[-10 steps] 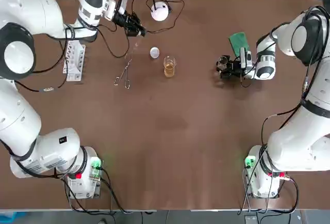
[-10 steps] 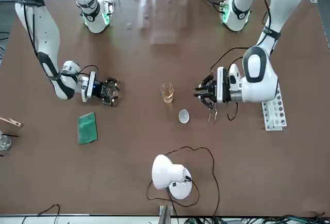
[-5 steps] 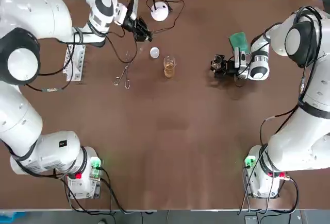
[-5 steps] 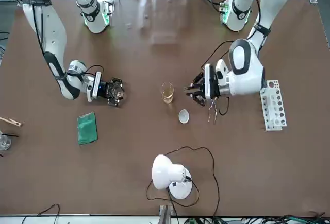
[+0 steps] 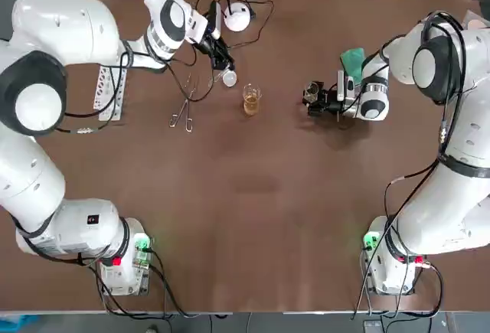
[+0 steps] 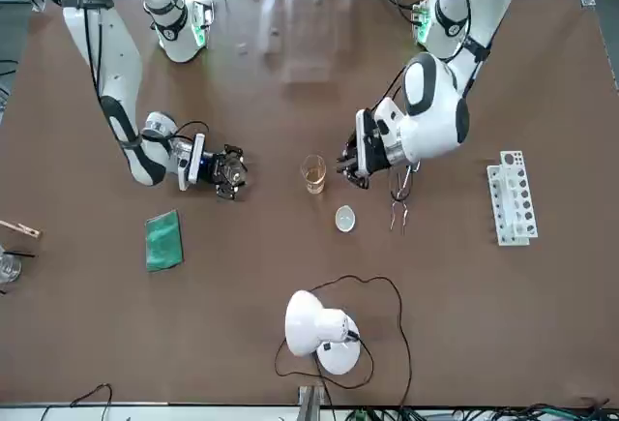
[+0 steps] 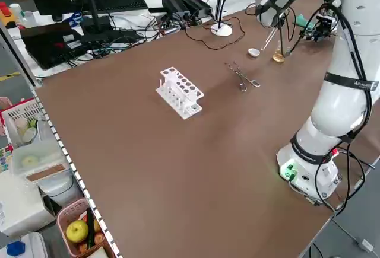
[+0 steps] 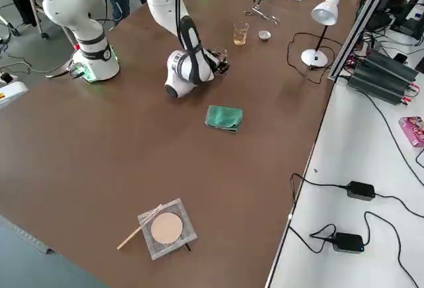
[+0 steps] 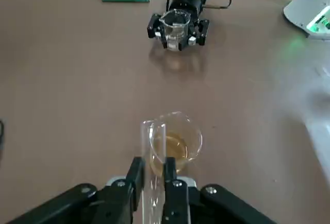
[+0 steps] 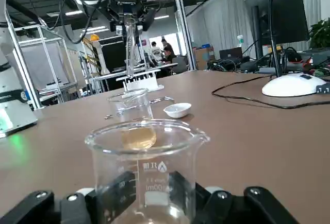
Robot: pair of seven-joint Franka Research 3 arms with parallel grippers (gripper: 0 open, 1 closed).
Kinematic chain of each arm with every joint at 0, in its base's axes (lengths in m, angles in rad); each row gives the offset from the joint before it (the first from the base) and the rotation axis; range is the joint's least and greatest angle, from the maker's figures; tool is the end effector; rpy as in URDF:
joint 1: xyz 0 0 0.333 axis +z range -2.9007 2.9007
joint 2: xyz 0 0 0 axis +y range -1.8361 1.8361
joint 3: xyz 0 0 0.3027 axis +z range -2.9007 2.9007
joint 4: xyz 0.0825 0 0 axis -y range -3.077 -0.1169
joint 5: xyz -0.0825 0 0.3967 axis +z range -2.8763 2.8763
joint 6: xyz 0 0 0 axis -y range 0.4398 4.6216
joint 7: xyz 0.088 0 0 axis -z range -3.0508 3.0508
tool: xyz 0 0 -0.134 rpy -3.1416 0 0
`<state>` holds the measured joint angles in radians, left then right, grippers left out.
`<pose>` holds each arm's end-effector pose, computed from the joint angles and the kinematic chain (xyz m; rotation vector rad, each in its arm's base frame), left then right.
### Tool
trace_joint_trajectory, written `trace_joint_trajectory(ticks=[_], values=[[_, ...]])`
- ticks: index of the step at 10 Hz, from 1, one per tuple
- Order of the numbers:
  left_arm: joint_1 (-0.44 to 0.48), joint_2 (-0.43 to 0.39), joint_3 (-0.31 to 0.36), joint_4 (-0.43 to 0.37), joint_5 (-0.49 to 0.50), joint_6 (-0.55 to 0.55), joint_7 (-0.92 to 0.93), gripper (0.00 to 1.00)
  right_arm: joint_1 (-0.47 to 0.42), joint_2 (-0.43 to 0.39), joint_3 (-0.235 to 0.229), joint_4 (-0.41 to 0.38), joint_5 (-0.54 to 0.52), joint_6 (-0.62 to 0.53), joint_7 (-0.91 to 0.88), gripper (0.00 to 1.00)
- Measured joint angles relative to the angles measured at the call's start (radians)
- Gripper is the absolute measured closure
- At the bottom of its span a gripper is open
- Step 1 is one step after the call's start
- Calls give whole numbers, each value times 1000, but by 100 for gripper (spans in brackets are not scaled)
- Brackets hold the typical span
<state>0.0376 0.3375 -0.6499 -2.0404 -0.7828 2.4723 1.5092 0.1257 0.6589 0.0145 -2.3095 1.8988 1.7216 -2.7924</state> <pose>0.5058 -0.3592 0.2828 1.8439 -1.6728 0.5245 0.4364 0.1768 0.0474 -1.5015 -0.9973 -1.1842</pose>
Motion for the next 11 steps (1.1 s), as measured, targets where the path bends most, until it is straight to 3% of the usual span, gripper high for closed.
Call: trace_joint_trajectory(ticks=[3,7,11], values=[[-57,6,12,-9,59,44,-61,79,36,0,0,0,52,9,18,62],[-145,29,91,2,293,71,-249,79,66,0,-1,0,75,28,24,62],[-210,38,136,13,415,71,-459,79,96,0,-1,0,80,42,32,62]])
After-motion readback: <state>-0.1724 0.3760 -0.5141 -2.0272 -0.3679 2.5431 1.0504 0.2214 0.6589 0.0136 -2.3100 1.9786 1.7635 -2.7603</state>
